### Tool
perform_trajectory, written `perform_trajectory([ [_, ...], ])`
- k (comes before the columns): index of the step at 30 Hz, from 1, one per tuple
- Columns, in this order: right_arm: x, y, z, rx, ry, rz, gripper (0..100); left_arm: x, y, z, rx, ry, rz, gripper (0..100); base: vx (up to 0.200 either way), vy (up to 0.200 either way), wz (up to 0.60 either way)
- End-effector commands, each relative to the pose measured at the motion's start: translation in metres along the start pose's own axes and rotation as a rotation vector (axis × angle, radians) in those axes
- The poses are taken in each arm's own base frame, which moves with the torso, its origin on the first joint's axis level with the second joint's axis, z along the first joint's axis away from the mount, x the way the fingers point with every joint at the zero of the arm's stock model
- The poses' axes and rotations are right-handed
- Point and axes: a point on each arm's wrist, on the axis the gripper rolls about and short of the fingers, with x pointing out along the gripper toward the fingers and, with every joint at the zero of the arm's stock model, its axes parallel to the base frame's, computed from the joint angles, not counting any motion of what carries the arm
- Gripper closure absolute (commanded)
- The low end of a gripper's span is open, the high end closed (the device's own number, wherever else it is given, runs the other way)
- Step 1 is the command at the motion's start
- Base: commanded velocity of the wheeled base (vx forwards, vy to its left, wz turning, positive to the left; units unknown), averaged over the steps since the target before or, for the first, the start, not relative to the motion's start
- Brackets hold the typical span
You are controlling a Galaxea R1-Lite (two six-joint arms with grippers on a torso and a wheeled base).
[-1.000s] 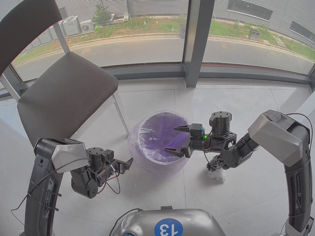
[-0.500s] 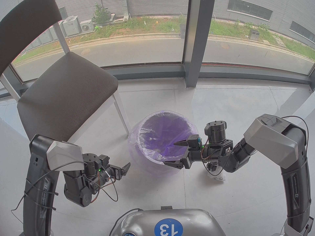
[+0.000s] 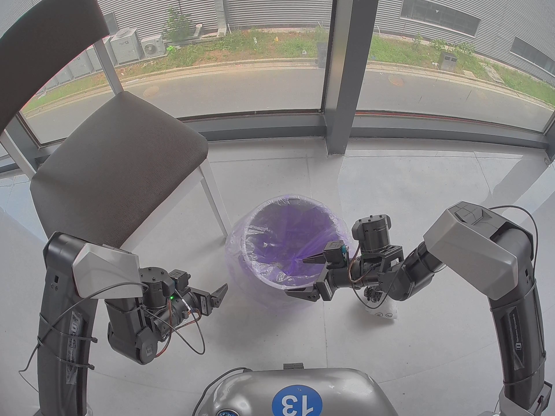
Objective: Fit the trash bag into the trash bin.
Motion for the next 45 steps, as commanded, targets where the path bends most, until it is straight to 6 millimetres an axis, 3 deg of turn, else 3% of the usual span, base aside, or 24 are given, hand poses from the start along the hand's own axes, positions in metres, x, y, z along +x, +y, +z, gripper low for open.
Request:
perform_trajectory([
  [1, 0.005, 0.002, -0.003, -0.001, 0.005, 0.008, 0, 0.002, 0.000, -0.001, 0.003, -0.013, -0.001, 0, 0.000, 0.000, 0.00],
  [9, 0.009, 0.001, -0.007, -0.021, 0.010, 0.012, 0, 0.002, 0.000, 0.000, 0.003, -0.016, -0.001, 0, 0.000, 0.000, 0.00],
  [10, 0.009, 0.001, -0.007, -0.024, 0.011, 0.013, 100, 0.002, 0.000, 0.000, 0.003, -0.016, -0.001, 0, 0.000, 0.000, 0.00],
  [21, 0.006, 0.003, -0.005, -0.078, 0.008, 0.012, 100, 0.005, -0.005, -0.006, 0.017, -0.002, -0.012, 0, 0.000, 0.000, 0.00],
  [35, -0.001, 0.022, -0.007, -0.160, 0.028, 0.040, 100, 0.006, -0.007, -0.010, 0.019, 0.008, -0.010, 0, 0.000, 0.000, 0.00],
  [45, 0.008, 0.025, -0.026, -0.157, 0.062, 0.062, 100, 0.009, -0.009, -0.014, 0.022, 0.014, -0.016, 0, 0.000, 0.000, 0.00],
])
